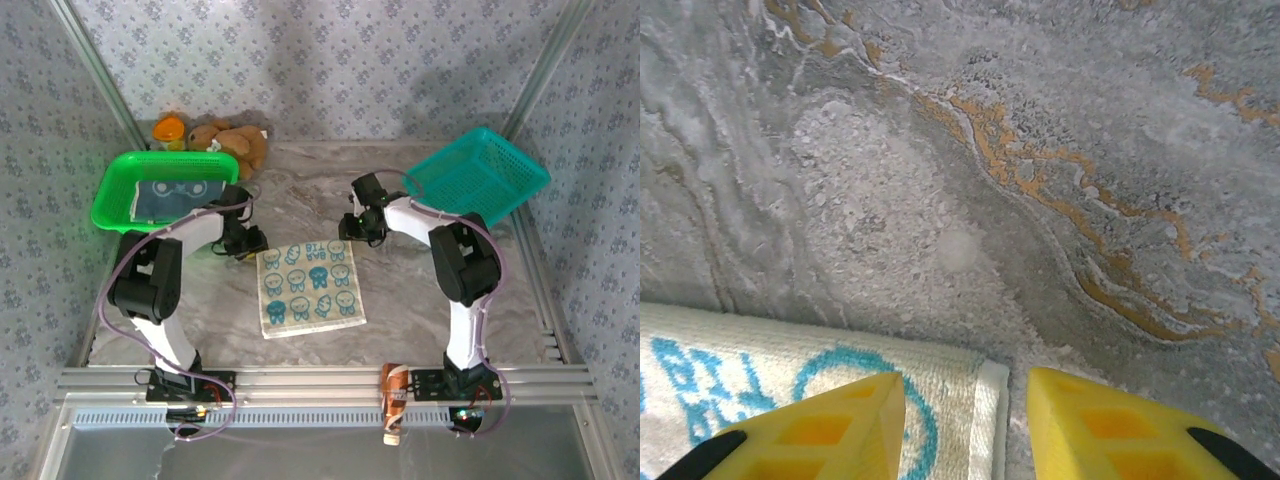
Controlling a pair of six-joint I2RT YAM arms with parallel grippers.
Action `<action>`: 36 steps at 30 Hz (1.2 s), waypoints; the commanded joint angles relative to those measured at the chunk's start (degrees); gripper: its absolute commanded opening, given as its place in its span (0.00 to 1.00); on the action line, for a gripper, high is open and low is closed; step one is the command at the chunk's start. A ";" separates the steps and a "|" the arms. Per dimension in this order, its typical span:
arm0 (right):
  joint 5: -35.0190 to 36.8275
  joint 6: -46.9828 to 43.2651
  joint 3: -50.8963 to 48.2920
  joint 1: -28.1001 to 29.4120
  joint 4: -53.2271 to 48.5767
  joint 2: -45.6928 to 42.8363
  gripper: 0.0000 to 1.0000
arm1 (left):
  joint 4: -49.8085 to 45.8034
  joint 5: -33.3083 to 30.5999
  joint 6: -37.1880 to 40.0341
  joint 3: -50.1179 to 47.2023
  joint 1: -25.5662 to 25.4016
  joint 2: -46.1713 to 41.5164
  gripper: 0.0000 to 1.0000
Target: Fold and stack the towels
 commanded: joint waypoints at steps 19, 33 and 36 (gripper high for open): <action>-0.93 0.03 1.96 0.22 -0.26 3.73 0.00 | 1.73 1.26 1.58 0.20 -0.10 3.98 0.12; -0.50 -1.33 -2.31 -3.23 0.19 -7.04 0.00 | -1.09 1.53 0.27 6.86 -2.79 -1.40 0.00; -0.60 -2.13 -3.11 -4.60 0.20 -9.36 0.00 | -1.56 1.59 0.77 9.67 -3.11 -0.77 0.00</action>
